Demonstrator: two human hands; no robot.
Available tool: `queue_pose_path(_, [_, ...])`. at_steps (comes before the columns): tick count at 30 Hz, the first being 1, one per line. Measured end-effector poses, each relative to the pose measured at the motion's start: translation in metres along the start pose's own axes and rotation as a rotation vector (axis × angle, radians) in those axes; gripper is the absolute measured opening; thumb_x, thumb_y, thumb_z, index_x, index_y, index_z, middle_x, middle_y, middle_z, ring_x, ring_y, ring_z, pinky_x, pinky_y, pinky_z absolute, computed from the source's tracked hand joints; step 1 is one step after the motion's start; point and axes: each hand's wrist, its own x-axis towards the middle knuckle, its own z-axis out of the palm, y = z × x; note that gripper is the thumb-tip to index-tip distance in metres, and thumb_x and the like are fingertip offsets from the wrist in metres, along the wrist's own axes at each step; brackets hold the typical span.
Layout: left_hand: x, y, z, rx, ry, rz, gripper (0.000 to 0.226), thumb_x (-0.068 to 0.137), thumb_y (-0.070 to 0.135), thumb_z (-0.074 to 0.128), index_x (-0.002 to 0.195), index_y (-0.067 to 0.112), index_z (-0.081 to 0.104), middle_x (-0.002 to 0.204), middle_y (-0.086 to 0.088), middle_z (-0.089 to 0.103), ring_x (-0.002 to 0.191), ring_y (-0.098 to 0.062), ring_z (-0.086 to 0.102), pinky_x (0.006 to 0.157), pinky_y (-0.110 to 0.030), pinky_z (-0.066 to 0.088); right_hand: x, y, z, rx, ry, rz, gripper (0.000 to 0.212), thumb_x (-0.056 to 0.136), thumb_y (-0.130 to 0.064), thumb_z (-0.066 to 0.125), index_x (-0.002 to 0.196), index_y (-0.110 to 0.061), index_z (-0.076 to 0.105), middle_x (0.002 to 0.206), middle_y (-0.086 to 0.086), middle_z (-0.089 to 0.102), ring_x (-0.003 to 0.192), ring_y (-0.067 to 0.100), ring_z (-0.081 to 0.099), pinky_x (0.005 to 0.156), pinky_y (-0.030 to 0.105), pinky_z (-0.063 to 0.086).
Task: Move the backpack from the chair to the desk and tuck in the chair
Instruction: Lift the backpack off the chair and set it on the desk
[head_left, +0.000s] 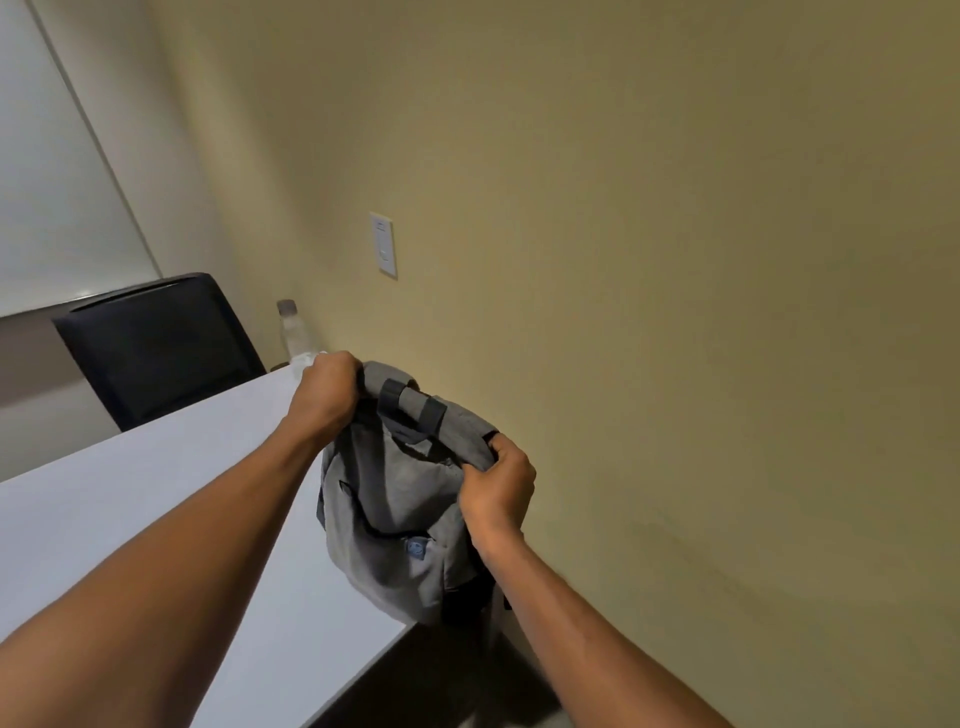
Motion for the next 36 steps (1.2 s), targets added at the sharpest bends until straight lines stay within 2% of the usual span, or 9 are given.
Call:
queue_pose_path(4, [0.024,0.003,0.016,-0.1,0.034,-0.073,0.029,0.096,-0.008,0.05,0.109,-0.001,0.075,0.106,-0.028,0.073,0.086,-0.037,0.062,0.078,-0.043,0.051,0.042,-0.007,0.014,-0.065,-0.034,0.014,0.025,0.094,0.003,0.068,0.115,-0.008,0.077,0.113,0.009,0.079,0.104,0.029,0.076,0.092,0.044,0.066])
queue_pose_path(9, [-0.005,-0.007,0.04,-0.479,0.135,-0.194,0.042,0.102,0.018,0.063,0.142,0.006,0.056,0.141,-0.021,0.064,0.128,-0.042,0.06,0.109,-0.05,0.046,0.067,-0.019,0.036,-0.145,-0.044,0.031,0.02,0.094,0.003,0.066,0.106,-0.01,0.076,0.107,0.008,0.077,0.099,0.031,0.075,0.077,0.033,0.06])
queue_pose_path(12, [-0.047,-0.025,0.078,-0.564,0.138,-0.348,0.05,0.105,0.03,0.057,0.149,0.01,0.047,0.151,-0.019,0.056,0.136,-0.043,0.053,0.115,-0.054,0.043,0.08,-0.021,0.043,-0.175,-0.029,0.042,0.022,0.097,0.001,0.064,0.113,-0.011,0.074,0.114,0.008,0.076,0.105,0.032,0.074,0.084,0.039,0.063])
queue_pose_path(16, [-0.106,-0.049,0.145,-0.574,-0.025,-0.52,0.055,0.102,0.043,0.057,0.14,0.003,0.051,0.143,-0.025,0.058,0.126,-0.045,0.056,0.109,-0.059,0.048,0.102,-0.019,0.045,-0.172,0.01,0.052,0.021,0.097,-0.005,0.07,0.117,-0.007,0.075,0.118,0.013,0.076,0.11,0.035,0.073,0.092,0.044,0.063])
queue_pose_path(19, [-0.133,-0.044,0.181,-0.668,-0.132,-0.562,0.087,0.099,0.053,0.06,0.165,0.014,0.019,0.168,-0.017,0.031,0.149,-0.043,0.04,0.121,-0.057,0.038,0.115,-0.013,0.044,-0.147,0.046,0.056,0.016,0.097,-0.011,0.074,0.112,-0.007,0.077,0.112,0.014,0.078,0.105,0.036,0.074,0.086,0.042,0.061])
queue_pose_path(21, [-0.133,-0.036,0.191,-0.75,-0.142,-0.551,0.102,0.097,0.052,0.064,0.167,0.024,-0.005,0.176,-0.01,0.013,0.158,-0.038,0.025,0.126,-0.056,0.029,0.122,-0.01,0.044,-0.121,0.058,0.073,0.015,0.096,-0.014,0.077,0.109,-0.007,0.077,0.109,0.014,0.078,0.103,0.035,0.074,0.081,0.038,0.059])
queue_pose_path(24, [-0.119,-0.031,0.199,-0.784,-0.18,-0.555,0.106,0.097,0.049,0.067,0.166,0.027,-0.011,0.176,-0.013,0.004,0.161,-0.037,0.013,0.129,-0.056,0.023,0.133,-0.006,0.042,-0.072,0.079,0.097,0.027,0.092,-0.018,0.082,0.111,-0.003,0.07,0.116,0.015,0.072,0.104,0.035,0.07,0.079,0.036,0.055])
queue_pose_path(30, [-0.077,-0.036,0.19,-0.815,-0.387,-0.541,0.102,0.098,0.043,0.069,0.166,0.032,-0.006,0.176,-0.014,0.009,0.159,-0.04,0.021,0.128,-0.057,0.024,0.138,0.009,0.034,-0.065,0.05,0.078,0.046,0.098,-0.013,0.074,0.135,-0.003,0.049,0.142,0.017,0.052,0.125,0.038,0.059,0.099,0.044,0.053])
queue_pose_path(36, [-0.07,-0.036,0.182,-0.784,-0.485,-0.471,0.1,0.098,0.032,0.071,0.166,0.034,-0.002,0.176,-0.011,0.004,0.159,-0.04,0.018,0.128,-0.059,0.022,0.133,0.018,0.014,-0.19,-0.168,0.035,0.061,0.102,-0.007,0.062,0.158,-0.007,0.04,0.159,0.016,0.047,0.145,0.037,0.051,0.121,0.045,0.045])
